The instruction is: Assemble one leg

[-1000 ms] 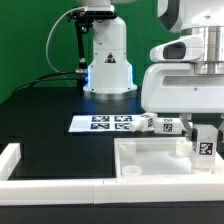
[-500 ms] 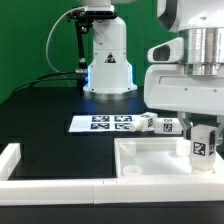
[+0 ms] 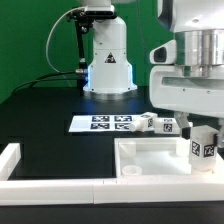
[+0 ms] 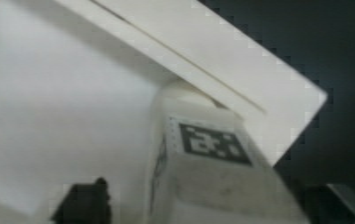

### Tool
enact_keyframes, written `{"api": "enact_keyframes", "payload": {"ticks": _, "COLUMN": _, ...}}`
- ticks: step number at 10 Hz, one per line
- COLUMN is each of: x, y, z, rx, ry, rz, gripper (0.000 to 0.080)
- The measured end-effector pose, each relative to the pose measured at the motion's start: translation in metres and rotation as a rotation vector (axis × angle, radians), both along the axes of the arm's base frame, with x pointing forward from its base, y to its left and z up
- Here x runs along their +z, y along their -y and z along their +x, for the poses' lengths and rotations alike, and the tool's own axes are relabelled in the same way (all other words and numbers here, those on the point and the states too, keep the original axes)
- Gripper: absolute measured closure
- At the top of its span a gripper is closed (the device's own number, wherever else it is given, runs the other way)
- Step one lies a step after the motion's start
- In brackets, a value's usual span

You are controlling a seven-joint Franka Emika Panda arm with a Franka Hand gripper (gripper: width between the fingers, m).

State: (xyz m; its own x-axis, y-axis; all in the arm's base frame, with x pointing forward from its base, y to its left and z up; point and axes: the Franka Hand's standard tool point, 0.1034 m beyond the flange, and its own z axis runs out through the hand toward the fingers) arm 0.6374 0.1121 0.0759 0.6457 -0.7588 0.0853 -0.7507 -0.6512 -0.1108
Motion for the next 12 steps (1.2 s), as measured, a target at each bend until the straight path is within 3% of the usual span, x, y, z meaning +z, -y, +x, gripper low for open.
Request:
{"api": "enact_keyframes", "payload": {"ticks": 1, "x": 0.0002, "y": -0.0040, "z": -0.0001, "rx": 0.199, "ry": 0.002, "rz": -0.040, "gripper": 0.0202}}
{"api": "enact_keyframes", "payload": {"ticks": 2, "x": 0.0015, "y": -0.0088, "z": -0.0016, "rx": 0.365, "ry": 0.001, "rz": -0.070, "gripper": 0.0166}}
{"api": "enact_keyframes", "payload": {"ticks": 3, "x": 0.0031, "y": -0.0136, "z": -0.0028, "rx": 0.463, "ry": 0.001, "rz": -0.088, "gripper": 0.0166}}
{"api": "enact_keyframes", "payload": {"ticks": 5, "x": 0.0013, "y": -0.0083, "z": -0.0023, "rx": 0.574, "ry": -0.002, "rz": -0.107, "gripper": 0.0153}}
{"api": "enact_keyframes", "payload": {"ticks": 7, "x": 0.0045, "y": -0.0062, "z": 0.0029, "rx": 0.938, "ry": -0.008, "rz": -0.195, "gripper": 0.0151}}
{"api": "enact_keyframes", "payload": {"ticks": 9, "x": 0.0047, "y": -0.0045, "z": 0.0036, "rx": 0.937, "ry": -0.007, "rz": -0.194, "gripper": 0.0162}}
{"api": "enact_keyframes", "payload": {"ticks": 10, "x": 0.0047, "y": -0.0045, "z": 0.0036, "rx": 0.915, "ry": -0.007, "rz": -0.191, "gripper": 0.0347}}
{"api": "enact_keyframes", "payload": {"ticks": 11, "x": 0.0047, "y": -0.0044, "z": 0.0036, "rx": 0.881, "ry": -0.006, "rz": -0.185, "gripper": 0.0347}}
{"api": "enact_keyframes", "payload": {"ticks": 12, "x": 0.0047, "y": -0.0046, "z": 0.0036, "rx": 0.815, "ry": -0.004, "rz": -0.176, "gripper": 0.0518}}
